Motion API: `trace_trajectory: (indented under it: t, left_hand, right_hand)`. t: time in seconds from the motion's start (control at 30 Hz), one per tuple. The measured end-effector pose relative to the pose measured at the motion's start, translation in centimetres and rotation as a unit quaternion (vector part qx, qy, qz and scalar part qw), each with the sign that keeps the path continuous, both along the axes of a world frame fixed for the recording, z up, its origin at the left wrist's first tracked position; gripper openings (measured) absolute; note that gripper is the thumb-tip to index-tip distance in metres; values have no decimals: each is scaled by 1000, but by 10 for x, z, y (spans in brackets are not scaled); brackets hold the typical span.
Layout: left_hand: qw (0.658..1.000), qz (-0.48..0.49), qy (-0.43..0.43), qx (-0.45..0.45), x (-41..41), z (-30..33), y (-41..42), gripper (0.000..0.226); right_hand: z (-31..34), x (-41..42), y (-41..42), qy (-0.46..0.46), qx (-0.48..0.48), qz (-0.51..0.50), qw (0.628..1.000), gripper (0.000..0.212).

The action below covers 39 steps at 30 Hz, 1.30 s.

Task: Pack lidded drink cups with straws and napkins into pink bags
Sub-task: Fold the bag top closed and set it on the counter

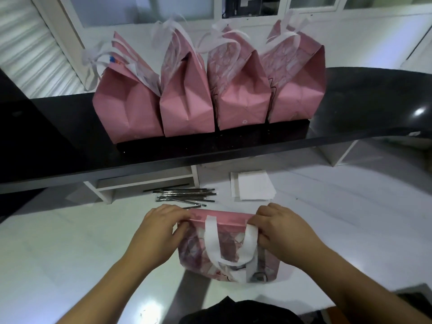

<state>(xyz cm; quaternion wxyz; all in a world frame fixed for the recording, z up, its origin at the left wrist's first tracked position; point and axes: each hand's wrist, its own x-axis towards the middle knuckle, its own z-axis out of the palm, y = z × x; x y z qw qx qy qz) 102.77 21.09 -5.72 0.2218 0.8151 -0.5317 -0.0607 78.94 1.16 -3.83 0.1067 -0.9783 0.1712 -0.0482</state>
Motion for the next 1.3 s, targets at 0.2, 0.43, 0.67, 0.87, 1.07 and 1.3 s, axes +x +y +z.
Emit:
trace_trajectory:
  t: [0.2, 0.43, 0.67, 0.87, 1.07, 1.3]
  left_hand:
    - [997, -28, 26, -60, -1, 7, -28, 26]
    - [978, -108, 112, -141, -52, 32, -82, 36]
    - [940, -245, 193, -138, -126, 59, -138, 33]
    - [935, -277, 183, -126, -169, 83, -212, 59]
    - [938, -233, 220, -132, -208, 113, -305, 68]
    - [960, -134, 224, -105, -212, 138, -405, 75]
  right_hand:
    - [20, -25, 11, 6, 53, -96, 994, 24]
    - [85, -71, -2, -56, 60, -295, 952, 16]
    - [155, -106, -36, -167, -4, -423, 890, 30]
    - [208, -130, -107, -183, -63, -482, 854, 32]
    - [243, -137, -209, -209, -105, -469, 851, 35]
    - [240, -102, -337, -220, -51, -435, 872, 24]
